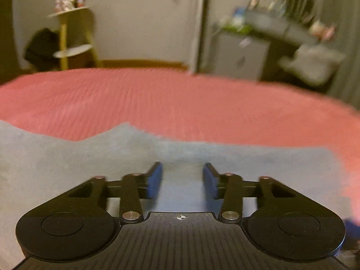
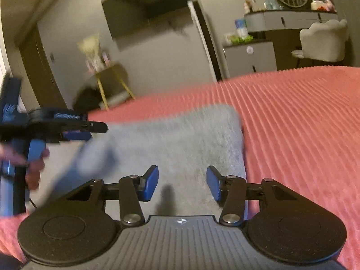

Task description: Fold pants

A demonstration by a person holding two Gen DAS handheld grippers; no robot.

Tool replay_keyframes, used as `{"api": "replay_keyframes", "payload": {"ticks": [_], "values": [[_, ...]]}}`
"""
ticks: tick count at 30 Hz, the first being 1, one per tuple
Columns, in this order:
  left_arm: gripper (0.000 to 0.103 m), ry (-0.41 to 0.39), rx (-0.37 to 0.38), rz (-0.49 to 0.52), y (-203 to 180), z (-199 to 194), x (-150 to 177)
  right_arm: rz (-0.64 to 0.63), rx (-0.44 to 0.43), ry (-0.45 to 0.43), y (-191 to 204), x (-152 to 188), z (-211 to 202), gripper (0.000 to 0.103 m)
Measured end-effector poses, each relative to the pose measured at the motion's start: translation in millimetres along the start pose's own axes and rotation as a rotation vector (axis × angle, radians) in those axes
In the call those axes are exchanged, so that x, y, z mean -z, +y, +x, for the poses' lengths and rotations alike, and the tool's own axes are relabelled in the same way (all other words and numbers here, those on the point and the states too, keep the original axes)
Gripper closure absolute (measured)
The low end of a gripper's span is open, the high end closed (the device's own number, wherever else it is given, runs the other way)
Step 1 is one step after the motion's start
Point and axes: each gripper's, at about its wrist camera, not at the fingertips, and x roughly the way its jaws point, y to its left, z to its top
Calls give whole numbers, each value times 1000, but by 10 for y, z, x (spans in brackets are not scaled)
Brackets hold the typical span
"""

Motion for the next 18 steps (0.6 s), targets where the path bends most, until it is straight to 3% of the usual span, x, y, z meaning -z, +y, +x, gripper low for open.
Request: {"api": "replay_keyframes", "payload": {"ticks": [3,6,8,11,14,16,18], "values": [[32,5,-20,18,31,114,0,-24,5,4,-23,26,41,63],[34,1,-23,-16,100,-57,-15,-14,2,7,-53,11,22,63],[33,-25,43,-46,109,-232,-16,-9,1,2,-59,29,0,63],[25,-60,103,-68,211,-491,196,17,-2,-3,-44,30,-30,63],[24,-39,91,-131,420,-583,492,33,-4,-1,-89,28,-42,63],[22,4,35,-154,534,-493,698,31,-3,0,-104,28,-49,63],[22,-32,38,-133,572,-555,756,11,2,3,-81,42,-41,61]]}}
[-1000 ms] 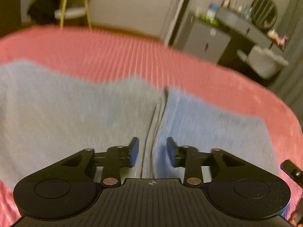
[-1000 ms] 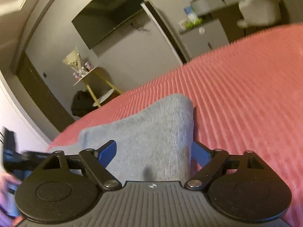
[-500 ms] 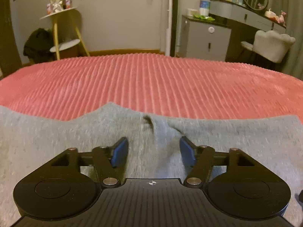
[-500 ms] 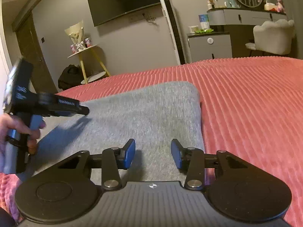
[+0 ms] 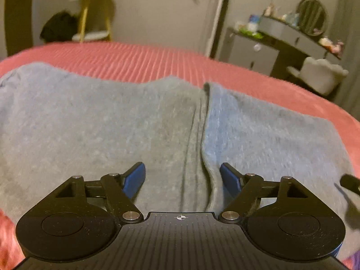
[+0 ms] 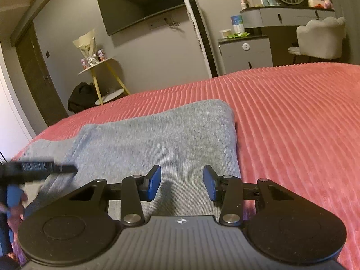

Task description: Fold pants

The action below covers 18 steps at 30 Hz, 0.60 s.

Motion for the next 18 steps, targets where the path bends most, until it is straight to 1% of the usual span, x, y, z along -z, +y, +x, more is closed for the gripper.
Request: {"api": "replay_keyframes", "payload": {"ticks": [1,2,5,7,9,10,11,13,14,16,18], "values": [[22,-2,-5,-20,31,-67,-44,-12,1,1,11,1,5,60],[24,-15,3,-69,98,-145,-90,-27,4,-1,25,13,5,60],[23,-90,66,-286,573,-471,-161,-60,11,-5,46,33,7,59],[21,-125,36,-410,948,-642,-160,-59,7,-5,44,34,4,56],[22,-137,-41,-506,1366,-778,-148,-42,-9,-8,22,35,4,53],[23,-138,-68,-548,1542,-813,-133,-31,-16,-9,11,34,4,52],[24,-127,-87,-599,1723,-840,-108,-15,-27,-10,-8,29,2,50],[25,-126,-91,-707,2056,-840,-62,29,-57,-13,-58,19,-7,46],[26,-127,-87,-768,2198,-820,-27,56,-74,-16,-91,15,-15,44],[30,-121,-59,-849,2409,-737,-2,107,-100,-19,-159,4,-24,44],[34,-107,-33,-900,2520,-600,29,148,-119,-21,-215,13,-22,44]]}}
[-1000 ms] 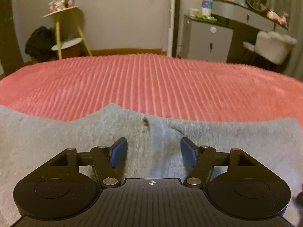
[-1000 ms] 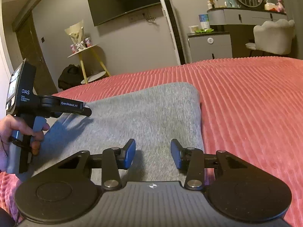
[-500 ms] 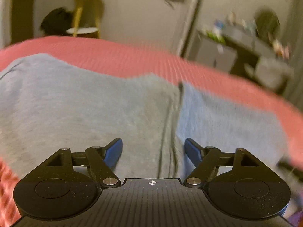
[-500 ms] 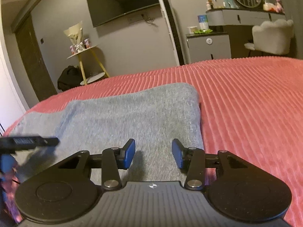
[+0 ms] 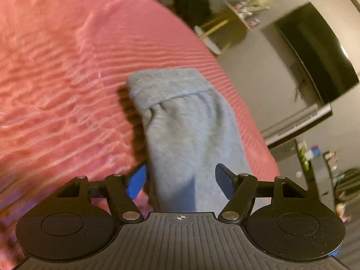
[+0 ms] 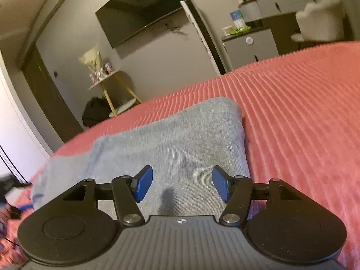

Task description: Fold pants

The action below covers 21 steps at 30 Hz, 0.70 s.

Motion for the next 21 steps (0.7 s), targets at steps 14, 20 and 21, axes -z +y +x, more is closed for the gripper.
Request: {"api": "replay_keyframes", "payload": {"ticks": [14,20,21], "values": [[57,47,100,-292,360,620,-530,21,-60,-32,-47,77,53,29],[77,-30,36,-7,-55,382,-512,50,-80,-31,-90,51,53,28],[79,-51,25,53,-150,307,-495,60,-85,-31,-104,46,47,28]]}}
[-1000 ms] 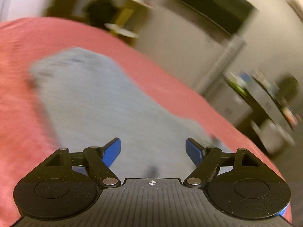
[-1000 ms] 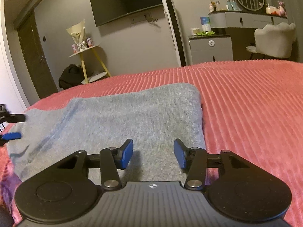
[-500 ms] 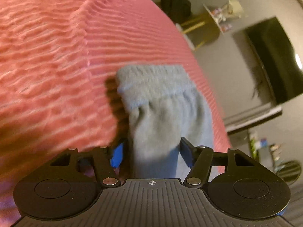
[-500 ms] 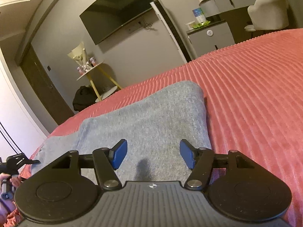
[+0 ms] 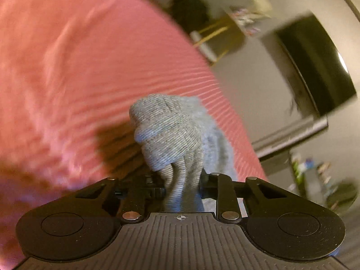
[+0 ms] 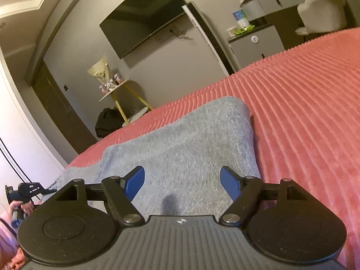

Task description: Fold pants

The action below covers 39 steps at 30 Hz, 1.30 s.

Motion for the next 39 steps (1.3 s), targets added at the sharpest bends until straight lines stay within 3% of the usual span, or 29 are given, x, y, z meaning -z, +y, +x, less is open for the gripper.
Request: {"api": "replay_keyframes", "payload": {"ticks": [3,6,10,13,16,18,20,22,23,24,26,29,31,33,35,37,39], "values": [[82,-68,12,195,-439,-256,97,22,-11,-1,-7,-18,-8,28],[83,-115,73,364,-929,-528,279,62,-30,-9,-33,-44,-41,28],[83,-134,181,663,-1684,-910,801,144,-52,-50,-121,-117,-142,28],[83,-100,279,834,-2103,-1094,1409,192,-74,-88,-177,-163,-225,28],[78,21,318,953,-2352,-1016,2109,232,-111,-111,-212,-187,-302,28],[67,176,301,976,-2402,-851,2523,244,-138,-117,-214,-195,-336,28],[67,357,236,993,-2392,-634,2913,264,-171,-103,-223,-214,-337,28],[66,452,196,984,-2331,-590,3092,307,-224,-62,-228,-203,-289,28],[64,459,189,975,-2292,-623,3087,336,-243,-31,-238,-190,-253,26],[55,441,183,966,-2244,-680,3041,362,-261,-2,-253,-175,-214,26],[43,360,141,941,-2107,-831,2870,403,-279,61,-280,-144,-134,22],[27,191,12,877,-1865,-1048,2642,414,-273,117,-274,-103,-31,17],[27,113,-77,848,-1662,-1062,2508,408,-258,141,-216,-96,30,12],[27,108,-124,797,-1492,-1003,2422,380,-214,167,-117,-116,100,10],[30,164,-100,658,-1368,-904,2315,365,-185,186,-26,-126,152,4],[30,167,-82,534,-1275,-847,2242,358,-149,213,54,-153,234,4],[33,196,-91,489,-1197,-763,2220,335,-115,256,116,-168,329,4]]}}
